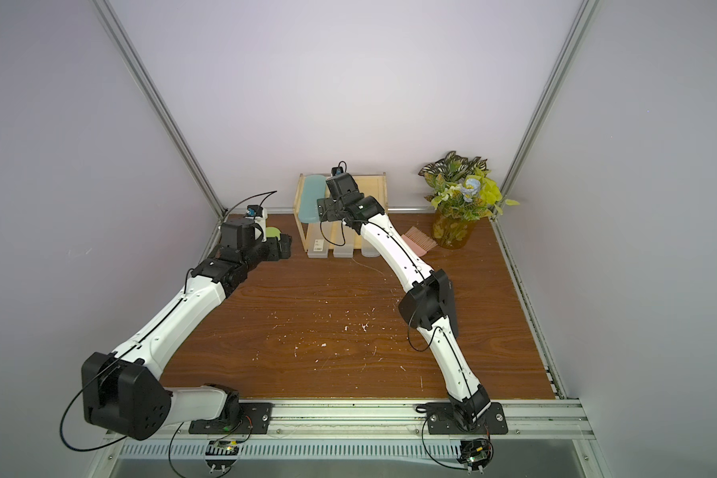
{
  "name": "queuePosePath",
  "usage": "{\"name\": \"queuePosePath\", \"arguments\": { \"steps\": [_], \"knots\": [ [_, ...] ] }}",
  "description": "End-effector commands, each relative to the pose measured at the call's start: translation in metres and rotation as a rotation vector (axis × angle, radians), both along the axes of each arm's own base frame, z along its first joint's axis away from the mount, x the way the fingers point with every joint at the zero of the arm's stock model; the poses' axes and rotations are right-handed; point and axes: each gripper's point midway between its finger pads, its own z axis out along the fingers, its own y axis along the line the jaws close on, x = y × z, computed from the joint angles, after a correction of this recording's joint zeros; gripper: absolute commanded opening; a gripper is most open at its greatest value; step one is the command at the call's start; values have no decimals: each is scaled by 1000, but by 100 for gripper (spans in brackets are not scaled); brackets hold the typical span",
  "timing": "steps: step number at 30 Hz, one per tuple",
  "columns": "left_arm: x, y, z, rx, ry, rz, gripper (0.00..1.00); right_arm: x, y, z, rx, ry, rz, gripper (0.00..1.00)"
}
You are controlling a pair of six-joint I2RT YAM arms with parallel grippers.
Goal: Remove the pencil cases from the shelf
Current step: Pick up the pencil case from the shelf.
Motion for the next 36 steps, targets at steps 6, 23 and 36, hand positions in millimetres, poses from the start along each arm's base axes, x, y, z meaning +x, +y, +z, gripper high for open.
{"name": "queuePosePath", "arguments": {
  "steps": [6,23,36],
  "knots": [
    [1,3,-5,6,7,1,100,0,-1,-2,-4,0,-29,99],
    [-1,4,-7,8,11,5,100,3,-8,-10,-21,15,-63,85],
    [-1,4,-5,9,4,6,100,2,-45,-4,-17,51,-145,65]
  ]
}}
